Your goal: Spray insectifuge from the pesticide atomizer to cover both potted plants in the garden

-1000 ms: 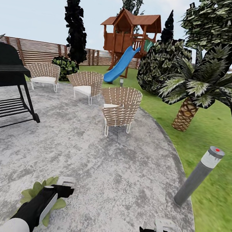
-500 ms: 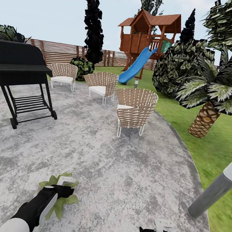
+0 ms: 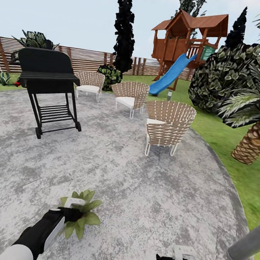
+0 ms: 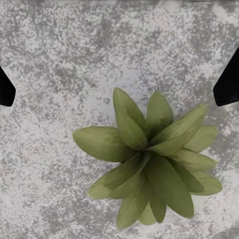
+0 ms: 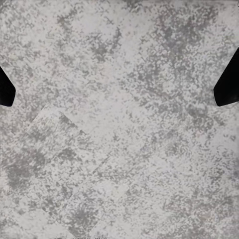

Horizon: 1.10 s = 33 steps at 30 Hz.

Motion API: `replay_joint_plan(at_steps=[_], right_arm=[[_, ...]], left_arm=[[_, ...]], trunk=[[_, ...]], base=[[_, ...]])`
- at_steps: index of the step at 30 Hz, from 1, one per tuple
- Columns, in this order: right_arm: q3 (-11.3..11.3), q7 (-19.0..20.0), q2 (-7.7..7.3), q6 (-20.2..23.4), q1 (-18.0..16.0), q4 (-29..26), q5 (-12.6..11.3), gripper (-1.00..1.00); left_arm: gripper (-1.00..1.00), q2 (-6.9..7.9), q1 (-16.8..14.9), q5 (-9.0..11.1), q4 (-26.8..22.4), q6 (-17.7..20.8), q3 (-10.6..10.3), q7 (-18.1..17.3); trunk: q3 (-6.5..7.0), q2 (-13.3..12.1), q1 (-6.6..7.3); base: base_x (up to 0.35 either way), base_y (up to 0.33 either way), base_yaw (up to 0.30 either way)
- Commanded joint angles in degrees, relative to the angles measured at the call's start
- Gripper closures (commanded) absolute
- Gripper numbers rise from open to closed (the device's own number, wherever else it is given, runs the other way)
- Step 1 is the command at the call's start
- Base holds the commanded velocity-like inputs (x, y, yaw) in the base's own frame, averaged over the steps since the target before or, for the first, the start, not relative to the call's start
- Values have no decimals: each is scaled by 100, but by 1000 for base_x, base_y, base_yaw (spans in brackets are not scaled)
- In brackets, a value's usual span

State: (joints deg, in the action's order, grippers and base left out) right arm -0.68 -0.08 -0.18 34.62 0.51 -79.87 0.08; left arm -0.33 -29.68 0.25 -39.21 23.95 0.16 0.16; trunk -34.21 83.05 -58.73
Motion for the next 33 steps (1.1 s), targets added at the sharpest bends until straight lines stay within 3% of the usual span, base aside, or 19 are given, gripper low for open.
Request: replay_joint_plan(at_steps=[1,33], right_arm=[[-2,-1,-3,27,1,-11,1,-100],[-2,-1,-9,27,2,-11,1,-100]], left_arm=[[-100,-2,-2,2,-7,31,2,2],[-100,-2,-2,2,-7,31,2,1]], trunk=[[-8,3,0],[-121,3,0]], base=[[0,0,259],[0,0,258]])
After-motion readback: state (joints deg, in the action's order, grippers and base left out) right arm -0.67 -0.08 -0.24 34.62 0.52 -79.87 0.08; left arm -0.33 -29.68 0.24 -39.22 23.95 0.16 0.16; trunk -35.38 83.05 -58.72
